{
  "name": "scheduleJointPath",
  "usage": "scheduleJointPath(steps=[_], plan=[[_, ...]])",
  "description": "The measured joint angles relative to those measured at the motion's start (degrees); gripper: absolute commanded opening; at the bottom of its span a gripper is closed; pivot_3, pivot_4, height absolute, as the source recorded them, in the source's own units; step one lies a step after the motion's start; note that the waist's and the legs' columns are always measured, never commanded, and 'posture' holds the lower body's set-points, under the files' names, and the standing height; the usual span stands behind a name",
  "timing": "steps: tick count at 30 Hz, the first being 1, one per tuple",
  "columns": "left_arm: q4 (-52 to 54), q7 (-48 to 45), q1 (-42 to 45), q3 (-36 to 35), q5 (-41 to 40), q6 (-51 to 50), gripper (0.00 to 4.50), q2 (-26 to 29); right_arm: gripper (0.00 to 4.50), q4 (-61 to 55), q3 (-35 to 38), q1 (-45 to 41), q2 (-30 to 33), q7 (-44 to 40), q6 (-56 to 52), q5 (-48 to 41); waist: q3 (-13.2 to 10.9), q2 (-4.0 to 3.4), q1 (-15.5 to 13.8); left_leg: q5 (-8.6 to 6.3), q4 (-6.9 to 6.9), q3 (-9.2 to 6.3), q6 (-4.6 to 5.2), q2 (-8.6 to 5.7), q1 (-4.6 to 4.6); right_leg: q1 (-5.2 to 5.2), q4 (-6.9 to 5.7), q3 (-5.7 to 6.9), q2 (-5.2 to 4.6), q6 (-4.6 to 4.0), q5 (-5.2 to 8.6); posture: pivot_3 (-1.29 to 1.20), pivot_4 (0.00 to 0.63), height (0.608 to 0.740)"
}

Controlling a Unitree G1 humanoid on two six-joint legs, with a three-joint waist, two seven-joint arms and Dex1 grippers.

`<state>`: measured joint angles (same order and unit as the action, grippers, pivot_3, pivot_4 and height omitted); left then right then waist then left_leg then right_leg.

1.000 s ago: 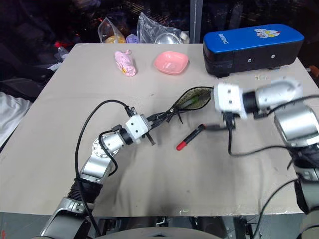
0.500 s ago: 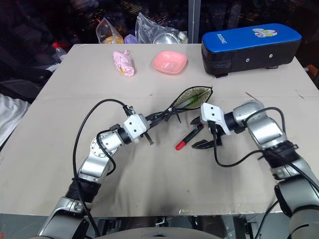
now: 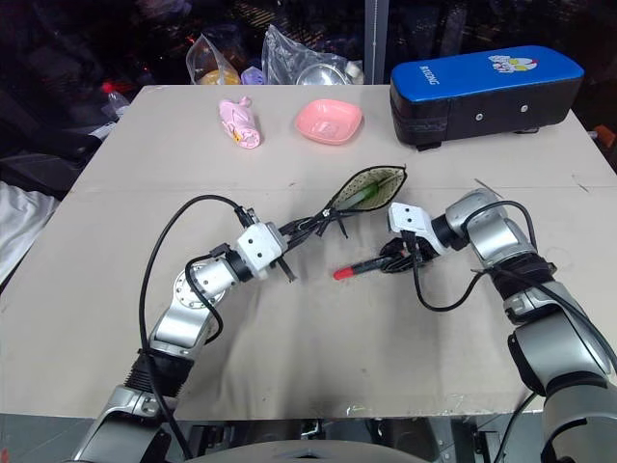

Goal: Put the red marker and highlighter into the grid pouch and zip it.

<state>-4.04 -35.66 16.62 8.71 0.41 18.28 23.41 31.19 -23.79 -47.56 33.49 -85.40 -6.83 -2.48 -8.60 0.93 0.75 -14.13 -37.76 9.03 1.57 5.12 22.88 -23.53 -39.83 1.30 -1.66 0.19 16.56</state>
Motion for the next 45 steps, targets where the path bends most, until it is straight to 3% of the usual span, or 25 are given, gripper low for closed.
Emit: scheduleJointPath(steps=[9,15,19,28,35,43,44,45], plan=[[0.4,0.3,0.0,0.1,0.0,-0.5,0.0,0.0,0.27,-11.3,2.8,5.4,6.7,-0.3,1.5,-0.5,0.0,0.0,-0.1,0.0,0.0,-0.03,0.0,-0.02,0.02,0.0,0.0,0.01,-0.13,0.0,0.0,0.0,0.15,0.74],[0.4,-0.6,1.0,0.4,0.0,-0.5,0.0,-0.1,0.27,-22.2,11.1,2.0,11.2,3.1,-1.6,-3.9,0.0,-0.01,0.1,0.0,0.01,-0.03,-0.01,0.01,-0.01,-0.01,-0.01,0.03,-0.12,0.0,0.0,0.0,0.15,0.74],[0.4,-0.9,1.1,0.4,-0.2,-0.5,0.0,-0.1,0.27,-22.5,13.2,-0.2,13.8,4.6,-0.2,-3.3,0.0,0.0,-0.1,-0.01,0.01,-0.01,0.0,-0.03,0.0,0.0,0.03,0.04,-0.13,0.0,0.0,0.0,0.15,0.74],[0.3,-1.8,1.5,0.8,-0.2,-0.3,0.0,-0.4,0.27,-16.5,10.8,-3.2,15.3,8.5,11.4,6.0,0.0,-0.01,0.2,0.0,0.01,0.06,0.0,-0.01,-0.02,-0.03,0.01,0.01,-0.12,0.01,0.0,0.0,0.15,0.74],[0.3,-2.0,1.9,1.5,0.4,0.8,0.0,-0.6,0.27,-11.0,4.3,-8.0,9.9,13.7,25.8,14.4,0.0,-0.03,0.2,0.0,0.02,0.14,-0.01,0.02,-0.05,-0.06,-0.01,0.03,-0.13,0.01,0.01,0.0,0.15,0.74],[0.3,-1.8,1.9,1.6,0.6,0.9,0.0,-0.6,4.1,-9.8,2.2,-9.3,5.2,17.4,32.6,16.0,0.0,-0.03,-0.1,0.0,0.01,0.15,-0.01,0.02,-0.02,-0.06,0.0,0.06,-0.17,0.01,0.0,0.0,0.15,0.74],[0.3,-1.7,1.9,1.6,0.6,0.9,0.0,-0.6,4.4,-9.9,2.7,-9.3,5.2,17.8,31.3,15.3,0.0,-0.03,-0.1,0.0,0.01,0.15,-0.01,0.02,-0.02,-0.06,0.0,0.07,-0.18,0.01,0.0,0.0,0.15,0.74],[0.3,-1.6,1.8,1.6,0.6,0.8,0.0,-0.6,4.4,-10.1,3.4,-9.3,5.2,17.8,29.9,14.7,0.0,-0.03,-0.1,0.0,0.01,0.15,-0.01,0.02,-0.02,-0.06,-0.01,0.07,-0.19,0.01,0.0,0.0,0.15,0.74]])
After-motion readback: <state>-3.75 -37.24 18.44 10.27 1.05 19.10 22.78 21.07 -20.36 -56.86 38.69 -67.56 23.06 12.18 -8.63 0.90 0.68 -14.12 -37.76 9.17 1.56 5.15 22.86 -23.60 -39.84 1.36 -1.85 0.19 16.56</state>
